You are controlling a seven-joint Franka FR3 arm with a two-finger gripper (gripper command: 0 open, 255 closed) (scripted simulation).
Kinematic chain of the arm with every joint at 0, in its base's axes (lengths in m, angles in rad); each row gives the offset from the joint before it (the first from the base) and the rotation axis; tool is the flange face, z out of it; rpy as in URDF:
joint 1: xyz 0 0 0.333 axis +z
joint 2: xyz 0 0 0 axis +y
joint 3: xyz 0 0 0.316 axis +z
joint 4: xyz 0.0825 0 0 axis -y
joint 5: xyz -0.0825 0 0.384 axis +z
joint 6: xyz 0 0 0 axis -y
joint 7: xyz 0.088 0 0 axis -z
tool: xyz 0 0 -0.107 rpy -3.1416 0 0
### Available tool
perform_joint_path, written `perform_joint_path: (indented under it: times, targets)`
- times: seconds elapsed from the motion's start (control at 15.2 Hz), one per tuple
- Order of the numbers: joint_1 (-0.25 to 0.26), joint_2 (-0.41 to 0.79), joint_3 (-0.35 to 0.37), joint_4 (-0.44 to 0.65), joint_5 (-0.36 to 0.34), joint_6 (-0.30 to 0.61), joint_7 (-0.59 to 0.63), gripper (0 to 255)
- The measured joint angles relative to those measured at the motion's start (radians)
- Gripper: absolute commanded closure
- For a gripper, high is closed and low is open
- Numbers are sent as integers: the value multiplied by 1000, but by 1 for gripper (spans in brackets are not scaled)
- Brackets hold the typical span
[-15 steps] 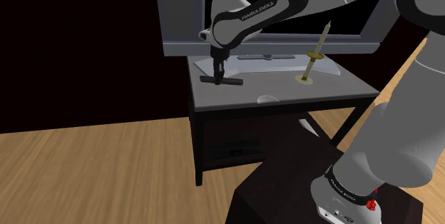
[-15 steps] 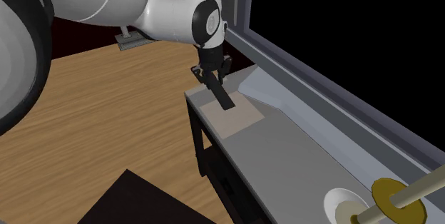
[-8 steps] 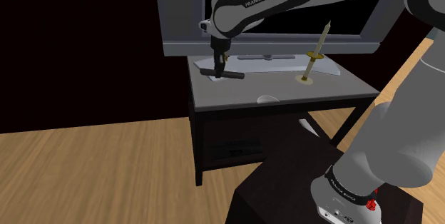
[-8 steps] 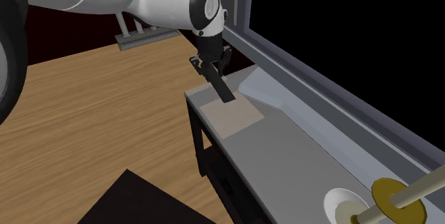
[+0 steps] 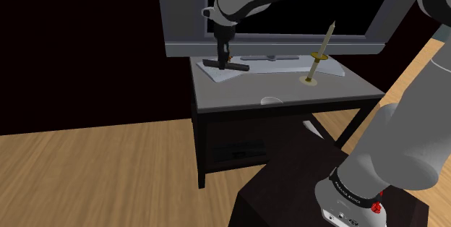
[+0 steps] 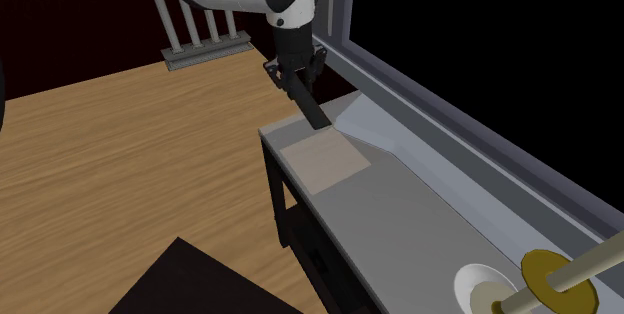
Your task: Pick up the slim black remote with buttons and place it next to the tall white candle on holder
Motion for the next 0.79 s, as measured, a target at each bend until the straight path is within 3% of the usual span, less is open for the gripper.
perform_joint_path:
  times: [0.79]
  targets:
    - [2,-27,2,129,1,-156,-4,255]
